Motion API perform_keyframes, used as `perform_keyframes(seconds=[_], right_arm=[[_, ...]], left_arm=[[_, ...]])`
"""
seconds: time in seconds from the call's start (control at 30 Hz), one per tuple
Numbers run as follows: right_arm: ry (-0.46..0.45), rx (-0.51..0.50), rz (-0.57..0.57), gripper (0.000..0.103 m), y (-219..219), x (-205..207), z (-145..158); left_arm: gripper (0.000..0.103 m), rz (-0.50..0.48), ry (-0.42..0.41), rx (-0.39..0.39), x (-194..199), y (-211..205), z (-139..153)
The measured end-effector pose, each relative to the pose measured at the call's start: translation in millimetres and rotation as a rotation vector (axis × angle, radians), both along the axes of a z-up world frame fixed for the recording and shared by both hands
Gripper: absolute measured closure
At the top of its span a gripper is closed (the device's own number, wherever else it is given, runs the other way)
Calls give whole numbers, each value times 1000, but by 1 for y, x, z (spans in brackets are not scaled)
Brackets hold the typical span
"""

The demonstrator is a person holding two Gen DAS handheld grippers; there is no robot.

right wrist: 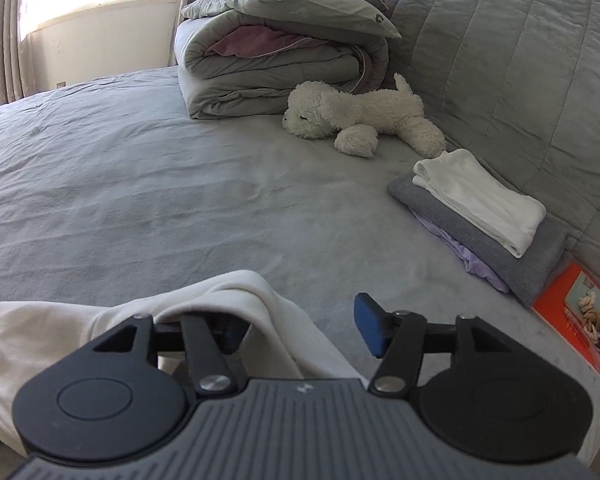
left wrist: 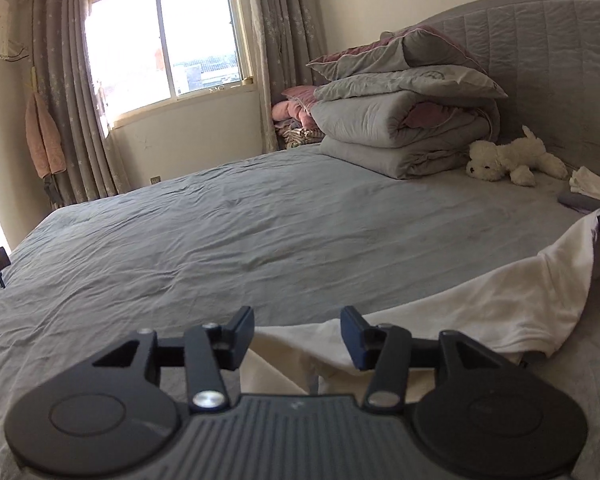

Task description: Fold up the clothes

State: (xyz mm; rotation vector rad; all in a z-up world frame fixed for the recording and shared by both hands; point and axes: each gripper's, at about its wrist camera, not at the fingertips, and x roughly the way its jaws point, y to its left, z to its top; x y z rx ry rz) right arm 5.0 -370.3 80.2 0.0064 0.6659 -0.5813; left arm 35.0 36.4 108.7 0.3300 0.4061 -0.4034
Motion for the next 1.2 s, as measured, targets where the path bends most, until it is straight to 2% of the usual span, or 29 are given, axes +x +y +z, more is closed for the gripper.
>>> perform_keyframes(seconds=[0.07,0.13,0.17,0.33,0.5,0.6,0.63,0.73,0.8,0.87,0.97,1.1,1.2], right_arm=[[14,-40,-3,26,-2,-2,-1],[21,-67,24,26,0,-4,-1],[24,-83,61,26,4,-4,-1],[75,-158,301,26,34,-6,-7],[228,-244,486,26,62,-3,-31],[328,-354,592,26,79,-6,-50],[332,-374,627,26,83,-8,-52],[320,-397,739,26,92,-17,-53],[306,-392,803,26,97,-20,-51],[297,-404,853,26,101,-22,-51],[287,-444,866,26,104,-22,-53],[279,-472,870,26,108,-23,-56],[257,-512,954,26,118,-32,-59]], left_arm=[[39,-71,-38,121,-8,-13,-8],[39,-151,-93,268,-20,-25,-21],[39,-184,-110,317,-25,-29,-26],[39,-309,-140,441,-35,-44,-41],[39,-345,-132,515,-23,-54,-54],[41,-359,-118,520,-10,-58,-58],[43,-369,-116,520,-7,-59,-60],[57,-385,-117,524,-5,-64,-65],[83,-399,-139,526,-8,-68,-67],[95,-386,-167,508,-11,-68,-62],[98,-351,-176,399,-12,-60,-43],[98,-305,-217,326,-16,-54,-28],[98,-280,-232,282,-15,-52,-20]])
